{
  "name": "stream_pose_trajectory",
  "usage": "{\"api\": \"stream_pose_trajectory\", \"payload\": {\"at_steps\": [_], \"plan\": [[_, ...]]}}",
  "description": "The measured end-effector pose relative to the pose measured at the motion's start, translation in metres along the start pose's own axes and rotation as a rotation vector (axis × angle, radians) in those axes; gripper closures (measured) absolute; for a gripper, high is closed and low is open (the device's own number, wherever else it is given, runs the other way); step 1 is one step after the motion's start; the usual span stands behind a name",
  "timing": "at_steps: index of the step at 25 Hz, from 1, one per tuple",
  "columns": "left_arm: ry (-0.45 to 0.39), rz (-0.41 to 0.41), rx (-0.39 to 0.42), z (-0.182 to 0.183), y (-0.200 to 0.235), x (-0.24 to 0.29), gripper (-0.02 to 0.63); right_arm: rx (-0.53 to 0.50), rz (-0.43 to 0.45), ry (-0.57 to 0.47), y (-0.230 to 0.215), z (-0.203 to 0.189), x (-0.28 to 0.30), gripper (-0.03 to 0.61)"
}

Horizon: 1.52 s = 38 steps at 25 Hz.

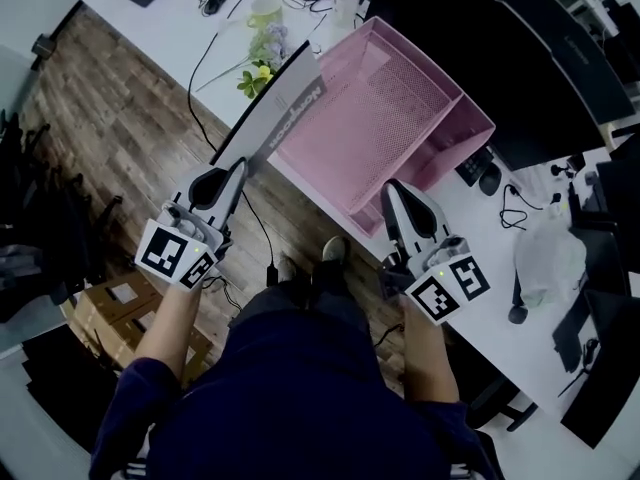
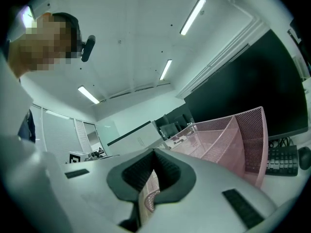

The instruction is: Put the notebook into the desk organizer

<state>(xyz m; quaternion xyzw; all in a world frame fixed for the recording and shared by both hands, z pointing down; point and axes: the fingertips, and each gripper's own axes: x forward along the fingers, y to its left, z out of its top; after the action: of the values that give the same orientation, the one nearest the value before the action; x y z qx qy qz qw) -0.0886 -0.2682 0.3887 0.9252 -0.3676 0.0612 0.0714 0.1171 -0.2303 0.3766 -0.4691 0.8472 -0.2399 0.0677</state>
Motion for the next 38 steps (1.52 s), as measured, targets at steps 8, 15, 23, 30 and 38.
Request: {"api": "stream_pose_trajectory", "payload": {"at_steps": [8,15,23,30,38], "plan": [[0.039,0.028,0.041,-0.012,-0.011,0.025,0.58,0.037,-0.003,0.018,-0.032,-0.003,-0.006,0.574],[0.048,-0.001,0.08,-0.012,-0.032,0.039,0.578,0.059,0.003,0.021,-0.044,-0.004,-0.008,0.574],[0.072,-0.075,0.089,-0.022,-0.053,0.044,0.577,0.092,-0.007,0.022,-0.049,-0.013,-0.011,0.574],[0.1,-0.13,0.071,-0.034,-0.065,0.044,0.541,0.11,-0.018,0.017,-0.047,-0.019,-0.012,0.574],[0.153,-0.166,0.036,-0.055,-0.079,0.048,0.514,0.131,-0.039,0.019,-0.048,-0.028,-0.021,0.574]]}}
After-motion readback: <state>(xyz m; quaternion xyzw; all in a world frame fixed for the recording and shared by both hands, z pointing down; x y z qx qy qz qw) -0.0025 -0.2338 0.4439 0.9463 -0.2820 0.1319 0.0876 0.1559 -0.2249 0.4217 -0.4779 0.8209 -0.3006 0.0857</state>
